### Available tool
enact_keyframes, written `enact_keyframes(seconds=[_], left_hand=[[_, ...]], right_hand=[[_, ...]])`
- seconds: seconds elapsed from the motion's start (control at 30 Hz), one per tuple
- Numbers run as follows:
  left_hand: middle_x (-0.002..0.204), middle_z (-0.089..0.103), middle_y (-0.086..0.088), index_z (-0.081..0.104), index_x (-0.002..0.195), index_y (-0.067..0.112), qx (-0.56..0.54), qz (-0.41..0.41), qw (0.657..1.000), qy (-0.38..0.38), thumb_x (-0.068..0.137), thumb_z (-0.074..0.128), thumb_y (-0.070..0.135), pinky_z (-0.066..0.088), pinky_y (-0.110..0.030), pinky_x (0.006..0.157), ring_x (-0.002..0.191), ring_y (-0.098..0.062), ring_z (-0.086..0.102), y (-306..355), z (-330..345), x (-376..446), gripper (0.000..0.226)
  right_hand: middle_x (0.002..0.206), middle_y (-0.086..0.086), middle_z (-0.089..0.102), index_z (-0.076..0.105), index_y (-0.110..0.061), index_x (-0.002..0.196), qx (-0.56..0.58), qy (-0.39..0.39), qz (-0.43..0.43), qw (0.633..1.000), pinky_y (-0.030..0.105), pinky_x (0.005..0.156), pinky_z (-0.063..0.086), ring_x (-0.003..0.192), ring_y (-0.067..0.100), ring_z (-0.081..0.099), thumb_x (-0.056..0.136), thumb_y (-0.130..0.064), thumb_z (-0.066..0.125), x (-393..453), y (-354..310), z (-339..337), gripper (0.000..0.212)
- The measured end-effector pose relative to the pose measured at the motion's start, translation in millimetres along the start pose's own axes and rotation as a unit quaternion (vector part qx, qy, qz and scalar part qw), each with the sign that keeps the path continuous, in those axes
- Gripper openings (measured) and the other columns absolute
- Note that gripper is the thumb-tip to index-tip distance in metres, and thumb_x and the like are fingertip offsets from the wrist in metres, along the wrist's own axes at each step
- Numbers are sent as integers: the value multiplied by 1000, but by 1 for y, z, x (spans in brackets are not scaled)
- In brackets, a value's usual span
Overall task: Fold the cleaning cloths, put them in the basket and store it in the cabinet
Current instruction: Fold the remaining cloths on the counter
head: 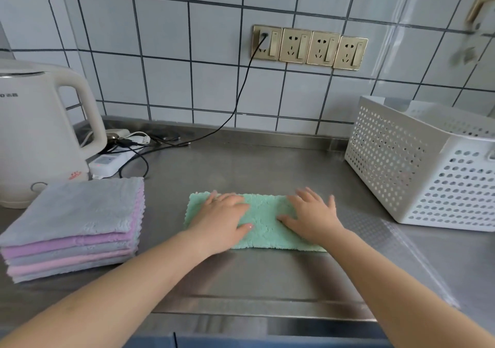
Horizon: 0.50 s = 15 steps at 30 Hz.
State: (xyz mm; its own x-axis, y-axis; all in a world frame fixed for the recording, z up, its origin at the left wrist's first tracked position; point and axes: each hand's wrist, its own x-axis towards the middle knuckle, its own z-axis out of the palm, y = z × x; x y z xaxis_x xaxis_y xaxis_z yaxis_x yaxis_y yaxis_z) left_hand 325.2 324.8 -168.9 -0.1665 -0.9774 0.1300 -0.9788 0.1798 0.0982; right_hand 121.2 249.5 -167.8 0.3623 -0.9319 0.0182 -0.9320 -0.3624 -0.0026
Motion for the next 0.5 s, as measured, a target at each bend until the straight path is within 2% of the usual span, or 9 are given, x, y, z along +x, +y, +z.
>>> enact_keyframes(seconds=[0.07,0.1,0.17,0.23,0.3,0.33,0.4,0.5], left_hand=[[127,56,8,61,121,29,-5,92,993,68,91,47,45,17,-35,115,123,-16,45,15,-9,-8,37],[117,61,8,66,113,29,4,122,989,79,89,48,44,23,-33,110,114,-17,51,23,-12,-13,33],[109,64,6,68,108,27,35,142,987,70,88,49,42,29,-34,101,106,-19,53,36,-13,-19,32],[102,65,3,70,103,26,59,133,987,69,87,52,37,37,-36,91,98,-21,57,41,-6,-20,27],[76,65,6,72,79,26,83,130,985,74,74,61,31,47,-31,71,74,-19,63,41,1,-18,13],[65,61,8,69,67,27,98,131,984,77,65,65,30,47,-27,62,62,-16,62,39,4,-17,6],[57,55,10,64,58,28,119,137,979,97,55,69,30,45,-24,57,54,-12,57,34,11,-17,6],[54,53,11,62,56,28,113,152,975,118,54,65,26,44,-24,57,52,-11,55,23,11,-23,4]], right_hand=[[146,-9,39,50,-30,132,50,68,-100,991,47,117,10,136,12,33,94,-29,45,7,-9,-10,38],[141,-9,45,57,-28,125,75,73,-146,984,42,116,14,131,12,40,92,-16,44,10,-16,-15,37],[135,-8,50,60,-26,119,76,34,-191,978,35,112,18,124,14,47,87,-3,41,16,-31,-19,44],[133,-8,51,59,-28,120,48,0,-201,978,32,108,21,119,15,50,84,1,40,23,-39,-17,50],[132,-7,51,56,-30,121,30,-12,-205,978,31,101,27,116,16,52,83,3,39,29,-40,-14,53],[132,-7,51,55,-30,121,23,-13,-206,978,31,98,30,114,17,53,83,3,39,30,-39,-14,53],[132,-7,49,53,-32,123,0,-11,-209,978,31,95,33,110,18,54,84,4,38,30,-37,-15,55],[130,-6,50,53,-35,124,-17,-3,-208,978,32,94,34,108,20,54,83,6,38,29,-28,-16,59]])
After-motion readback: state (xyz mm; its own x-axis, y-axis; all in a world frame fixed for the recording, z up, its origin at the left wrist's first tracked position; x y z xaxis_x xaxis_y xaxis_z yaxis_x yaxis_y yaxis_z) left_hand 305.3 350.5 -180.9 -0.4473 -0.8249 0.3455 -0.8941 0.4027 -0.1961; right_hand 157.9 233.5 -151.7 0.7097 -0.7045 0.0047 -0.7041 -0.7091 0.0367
